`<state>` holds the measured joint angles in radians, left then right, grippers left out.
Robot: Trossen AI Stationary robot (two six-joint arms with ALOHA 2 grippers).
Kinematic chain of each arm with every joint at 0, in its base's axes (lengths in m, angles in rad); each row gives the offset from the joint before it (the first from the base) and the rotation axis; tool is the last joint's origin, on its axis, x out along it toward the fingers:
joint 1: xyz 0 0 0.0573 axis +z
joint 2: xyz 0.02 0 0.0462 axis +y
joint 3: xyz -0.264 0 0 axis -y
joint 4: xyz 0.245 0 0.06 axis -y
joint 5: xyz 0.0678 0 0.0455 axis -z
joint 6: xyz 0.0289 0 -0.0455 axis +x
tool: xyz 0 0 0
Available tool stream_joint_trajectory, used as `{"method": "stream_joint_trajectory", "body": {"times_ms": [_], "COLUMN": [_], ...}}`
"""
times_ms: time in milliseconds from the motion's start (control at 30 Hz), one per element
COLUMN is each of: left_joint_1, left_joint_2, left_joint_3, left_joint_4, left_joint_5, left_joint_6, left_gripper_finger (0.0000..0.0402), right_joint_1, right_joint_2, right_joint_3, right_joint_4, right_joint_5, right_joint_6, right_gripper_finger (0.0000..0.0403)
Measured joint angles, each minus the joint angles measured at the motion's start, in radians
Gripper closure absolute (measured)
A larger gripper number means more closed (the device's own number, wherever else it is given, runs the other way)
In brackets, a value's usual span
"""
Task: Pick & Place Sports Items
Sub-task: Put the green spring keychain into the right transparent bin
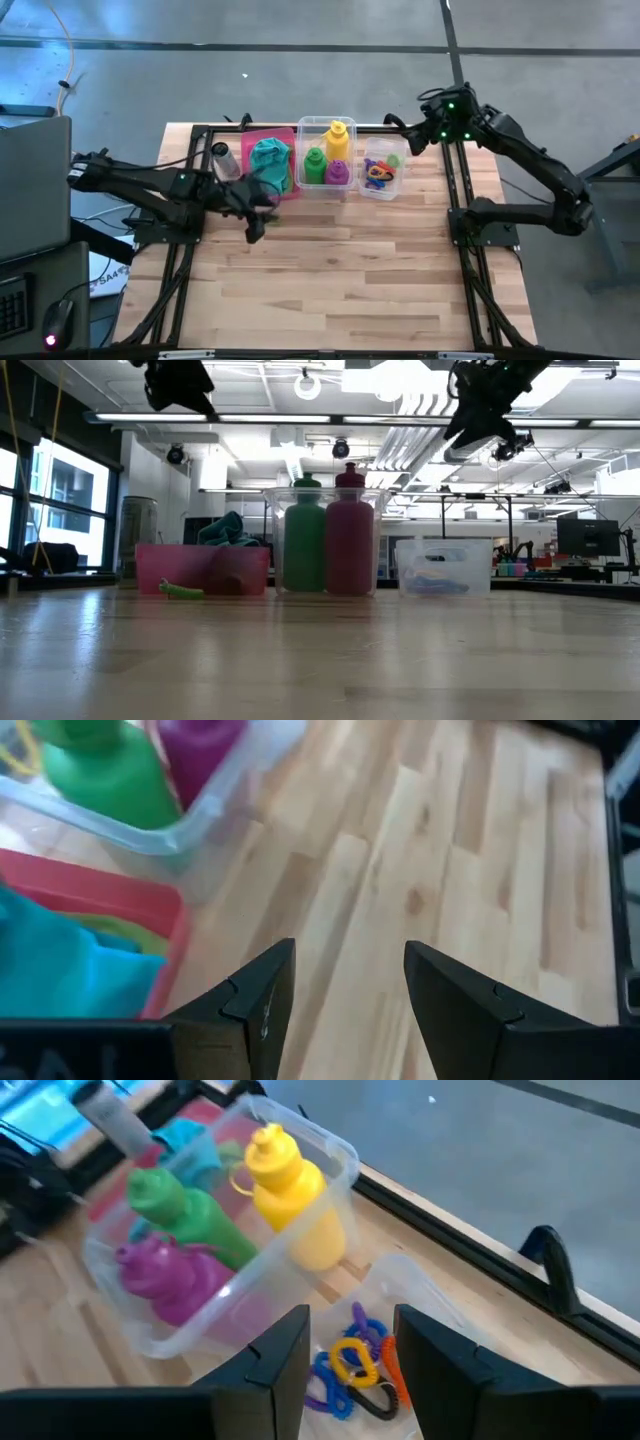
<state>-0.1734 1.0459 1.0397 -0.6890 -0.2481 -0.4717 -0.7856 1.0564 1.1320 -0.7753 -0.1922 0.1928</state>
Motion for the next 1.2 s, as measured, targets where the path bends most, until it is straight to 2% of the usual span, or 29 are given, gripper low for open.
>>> {"method": "stream_joint_trajectory", "body": {"times_ms": [267, 633, 833, 967, 1200], "left_joint_1": [-0.091, -0.093, -0.044, 0.007, 0.099], "left_joint_2": [0.051, 0.136, 0.161, 0.174, 0.214], "left_joint_3": [0.0, 0.0, 0.0, -0.001, -0.002], "left_joint_4": [-0.056, -0.112, -0.15, -0.17, -0.183], "left_joint_5": [0.026, 0.161, 0.226, 0.278, 0.283], "left_joint_6": [0.001, 0.001, 0.006, 0.085, 0.182], "left_gripper_finger": [0.0216, 0.0216, 0.0216, 0.0216, 0.0216], "right_joint_1": [0.0, 0.001, 0.013, 0.032, 0.048], "right_joint_2": [-0.057, -0.098, -0.141, -0.192, -0.273], "right_joint_3": [0.0, 0.0, 0.0, 0.0, 0.0], "right_joint_4": [0.0, 0.001, 0.001, -0.002, -0.003], "right_joint_5": [-0.054, -0.187, -0.265, -0.297, -0.306], "right_joint_6": [0.073, 0.128, 0.075, 0.01, -0.014], "right_gripper_finger": [0.0263, 0.0263, 0.0263, 0.0263, 0.0263]}}
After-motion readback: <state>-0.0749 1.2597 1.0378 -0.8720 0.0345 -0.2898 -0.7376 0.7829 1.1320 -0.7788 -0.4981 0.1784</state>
